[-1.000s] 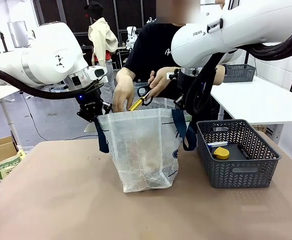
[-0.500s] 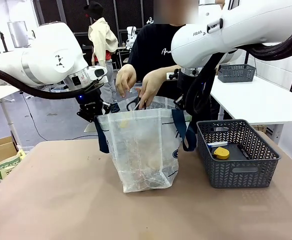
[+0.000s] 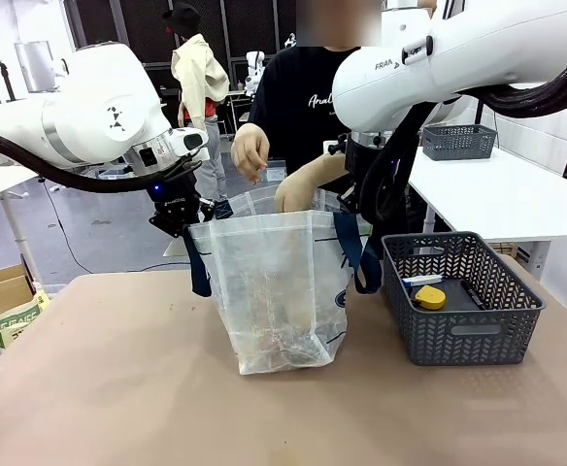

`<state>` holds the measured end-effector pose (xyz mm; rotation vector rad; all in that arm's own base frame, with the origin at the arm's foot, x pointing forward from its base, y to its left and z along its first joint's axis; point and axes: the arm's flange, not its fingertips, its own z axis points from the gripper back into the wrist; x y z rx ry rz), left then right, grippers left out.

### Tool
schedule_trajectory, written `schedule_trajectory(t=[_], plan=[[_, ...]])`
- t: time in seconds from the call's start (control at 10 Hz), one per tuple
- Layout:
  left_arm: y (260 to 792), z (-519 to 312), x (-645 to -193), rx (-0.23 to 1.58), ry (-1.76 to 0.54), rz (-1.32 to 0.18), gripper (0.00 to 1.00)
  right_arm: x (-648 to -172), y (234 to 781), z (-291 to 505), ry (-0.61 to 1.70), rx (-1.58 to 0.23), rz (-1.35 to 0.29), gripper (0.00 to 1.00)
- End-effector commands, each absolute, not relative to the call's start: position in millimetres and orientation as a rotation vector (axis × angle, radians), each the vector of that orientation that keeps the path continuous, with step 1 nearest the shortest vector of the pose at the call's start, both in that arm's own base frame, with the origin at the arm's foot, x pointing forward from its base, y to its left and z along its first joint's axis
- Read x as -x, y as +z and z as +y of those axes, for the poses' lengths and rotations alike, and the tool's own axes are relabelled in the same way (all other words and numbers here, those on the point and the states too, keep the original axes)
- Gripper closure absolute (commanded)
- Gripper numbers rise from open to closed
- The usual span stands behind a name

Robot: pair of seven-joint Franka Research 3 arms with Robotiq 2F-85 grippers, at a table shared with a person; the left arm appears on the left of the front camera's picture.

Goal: Transfer purchased items from the store into the shopping bag.
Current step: Move the Reusable shopping bag to the right side of the table.

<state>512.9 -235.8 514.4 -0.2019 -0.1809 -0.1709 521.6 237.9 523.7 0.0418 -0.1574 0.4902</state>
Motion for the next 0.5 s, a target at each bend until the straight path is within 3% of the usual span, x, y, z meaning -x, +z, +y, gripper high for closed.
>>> schedule_trajectory(t=[0.0, 0.4], plan=[[513.9, -234.2, -513.6, 0.201, -0.169, -0.181, 1.00, -522.1, 524.6, 237.0, 0.489, -0.041, -0.158, 1.00], [513.9, -234.2, -513.6, 0.201, -0.169, -0.181, 1.00, -522.1, 524.6, 237.0, 0.489, -0.041, -0.158, 1.00]])
